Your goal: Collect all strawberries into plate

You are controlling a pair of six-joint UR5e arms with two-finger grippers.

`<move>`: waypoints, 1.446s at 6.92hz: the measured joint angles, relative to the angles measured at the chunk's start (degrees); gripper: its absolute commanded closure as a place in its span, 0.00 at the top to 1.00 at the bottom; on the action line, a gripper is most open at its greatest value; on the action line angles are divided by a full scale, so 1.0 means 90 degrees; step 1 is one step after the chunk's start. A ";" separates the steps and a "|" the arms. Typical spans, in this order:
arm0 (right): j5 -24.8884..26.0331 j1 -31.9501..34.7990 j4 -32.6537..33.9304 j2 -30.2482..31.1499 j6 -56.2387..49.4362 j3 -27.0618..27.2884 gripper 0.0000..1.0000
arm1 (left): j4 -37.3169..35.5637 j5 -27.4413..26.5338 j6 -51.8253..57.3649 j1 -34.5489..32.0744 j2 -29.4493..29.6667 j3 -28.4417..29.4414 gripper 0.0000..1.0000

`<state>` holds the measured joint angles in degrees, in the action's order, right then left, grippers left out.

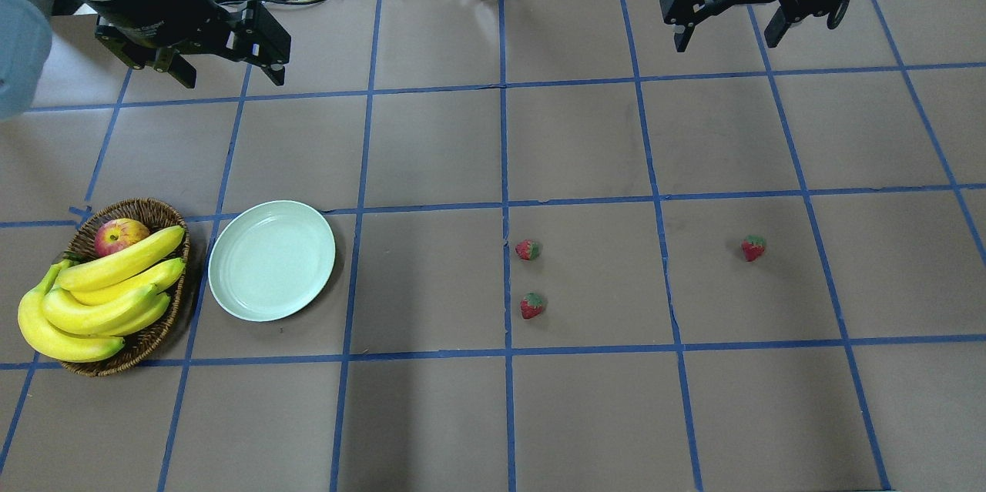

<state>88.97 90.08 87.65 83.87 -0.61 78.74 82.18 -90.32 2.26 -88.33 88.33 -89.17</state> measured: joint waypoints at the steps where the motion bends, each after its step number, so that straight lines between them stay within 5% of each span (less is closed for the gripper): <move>1: 0.0006 0.0000 -0.0015 -0.0001 0.0002 0.0000 1.00 | 0.0000 -0.0005 0.0005 0.0000 0.0000 -0.0002 1.00; 7: -0.0062 0.0032 -0.0072 -0.0093 0.0184 -0.0002 0.96 | -0.0043 0.0115 -0.0133 -0.0037 0.0145 -0.0085 1.00; 10: -0.0154 0.0747 0.0391 -0.0835 0.0991 0.0035 0.95 | -0.0551 0.0647 -0.0350 -0.0275 0.0497 -0.0079 1.00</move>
<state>87.58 96.81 91.17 76.35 8.30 79.05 77.22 -84.49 -0.89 -90.80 92.81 -89.88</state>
